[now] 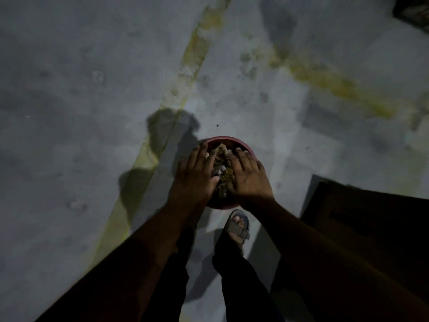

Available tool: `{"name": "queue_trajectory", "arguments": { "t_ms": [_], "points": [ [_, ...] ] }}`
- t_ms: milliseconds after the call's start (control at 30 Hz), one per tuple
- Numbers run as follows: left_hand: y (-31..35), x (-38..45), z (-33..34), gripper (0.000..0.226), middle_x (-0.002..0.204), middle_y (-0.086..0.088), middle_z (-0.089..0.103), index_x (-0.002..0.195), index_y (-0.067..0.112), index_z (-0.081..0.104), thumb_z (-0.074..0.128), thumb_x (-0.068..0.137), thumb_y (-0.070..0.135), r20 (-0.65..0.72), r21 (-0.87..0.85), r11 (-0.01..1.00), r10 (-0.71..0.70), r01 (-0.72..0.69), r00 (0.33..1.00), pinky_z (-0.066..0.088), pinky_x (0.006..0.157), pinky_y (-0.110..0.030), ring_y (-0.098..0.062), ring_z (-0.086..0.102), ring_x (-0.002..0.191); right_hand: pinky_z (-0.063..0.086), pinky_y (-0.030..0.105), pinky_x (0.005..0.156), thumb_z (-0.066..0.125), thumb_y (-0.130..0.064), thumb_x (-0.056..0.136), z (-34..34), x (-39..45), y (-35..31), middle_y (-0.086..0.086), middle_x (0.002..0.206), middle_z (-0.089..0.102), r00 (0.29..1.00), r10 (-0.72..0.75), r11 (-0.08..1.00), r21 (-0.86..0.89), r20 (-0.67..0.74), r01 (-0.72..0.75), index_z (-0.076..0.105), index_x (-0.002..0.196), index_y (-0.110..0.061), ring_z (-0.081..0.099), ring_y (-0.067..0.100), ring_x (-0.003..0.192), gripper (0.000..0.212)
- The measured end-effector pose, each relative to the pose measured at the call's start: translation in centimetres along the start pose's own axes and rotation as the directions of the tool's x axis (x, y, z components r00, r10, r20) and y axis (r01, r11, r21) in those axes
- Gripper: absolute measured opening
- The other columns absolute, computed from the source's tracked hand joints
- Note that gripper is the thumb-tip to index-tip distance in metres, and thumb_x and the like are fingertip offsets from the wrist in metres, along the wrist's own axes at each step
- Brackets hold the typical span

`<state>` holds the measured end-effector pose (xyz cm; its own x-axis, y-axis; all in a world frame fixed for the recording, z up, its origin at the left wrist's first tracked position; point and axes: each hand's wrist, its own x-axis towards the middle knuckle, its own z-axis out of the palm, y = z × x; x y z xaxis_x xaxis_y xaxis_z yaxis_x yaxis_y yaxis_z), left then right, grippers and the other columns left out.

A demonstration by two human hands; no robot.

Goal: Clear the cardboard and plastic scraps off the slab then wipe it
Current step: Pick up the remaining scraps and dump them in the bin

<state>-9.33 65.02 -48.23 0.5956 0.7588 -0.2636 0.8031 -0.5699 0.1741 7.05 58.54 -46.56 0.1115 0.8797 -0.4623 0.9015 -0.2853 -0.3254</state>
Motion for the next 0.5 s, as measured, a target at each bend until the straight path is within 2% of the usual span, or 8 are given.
{"name": "queue_trajectory", "arguments": {
  "t_ms": [100,233,300,400,500],
  "points": [
    [1.5,-2.2,-8.1,0.069,0.16,-0.014,0.036,0.149,0.013,0.042,0.061,0.09,0.043,-0.069,-0.004,0.997,0.081,-0.081,0.994,0.037,0.109,-0.053,-0.033,0.036,0.145,0.019,0.053,0.122,0.041,-0.047,0.097,-5.8,-4.4,-3.0,0.013,0.165,0.025,0.996,0.023,1.0,-0.005,-0.085,-0.023,0.025,0.159,-0.016,0.019,0.032,0.153,0.072],
    [3.5,-6.2,-18.0,0.073,0.165,-0.012,0.022,0.154,0.015,0.032,0.06,0.093,0.044,-0.03,-0.013,0.987,0.16,-0.161,0.987,0.027,0.116,-0.054,-0.029,0.022,0.151,0.015,0.055,0.124,0.039,-0.046,0.1,-13.0,-11.7,-6.5,0.013,0.167,0.019,0.976,0.121,0.993,0.029,-0.183,-0.117,0.025,0.159,-0.013,0.014,0.031,0.155,0.068],
    [4.5,-8.4,-22.6,0.075,0.165,-0.011,0.023,0.155,0.016,0.031,0.062,0.093,0.044,-0.055,0.006,0.974,0.225,-0.225,0.973,0.026,0.117,-0.054,-0.028,0.022,0.151,0.016,0.056,0.123,0.038,-0.046,0.1,-16.2,-15.6,-8.2,0.012,0.167,0.018,0.958,0.145,0.989,0.037,-0.249,-0.141,0.024,0.158,-0.015,0.013,0.031,0.155,0.067],
    [6.2,-11.7,-28.0,0.073,0.163,-0.013,0.027,0.154,0.013,0.034,0.061,0.092,0.041,-0.108,-0.024,0.938,0.342,-0.346,0.933,0.028,0.115,-0.054,-0.03,0.025,0.15,0.017,0.055,0.123,0.038,-0.046,0.102,-19.6,-21.6,-10.3,0.008,0.168,0.016,0.926,0.203,0.979,0.061,-0.318,-0.193,0.023,0.159,-0.02,0.011,0.028,0.155,0.064],
    [9.1,-14.4,-32.3,0.072,0.163,-0.012,0.029,0.154,0.014,0.034,0.051,0.092,0.046,-0.145,0.025,0.878,0.476,-0.477,0.868,0.029,0.114,-0.052,-0.028,0.027,0.149,0.016,0.054,0.123,0.033,-0.05,0.103,-21.8,-28.3,-12.2,0.007,0.168,0.017,0.851,0.32,0.947,0.112,-0.417,-0.301,0.022,0.159,-0.02,0.012,0.026,0.156,0.065]
  ]
}}
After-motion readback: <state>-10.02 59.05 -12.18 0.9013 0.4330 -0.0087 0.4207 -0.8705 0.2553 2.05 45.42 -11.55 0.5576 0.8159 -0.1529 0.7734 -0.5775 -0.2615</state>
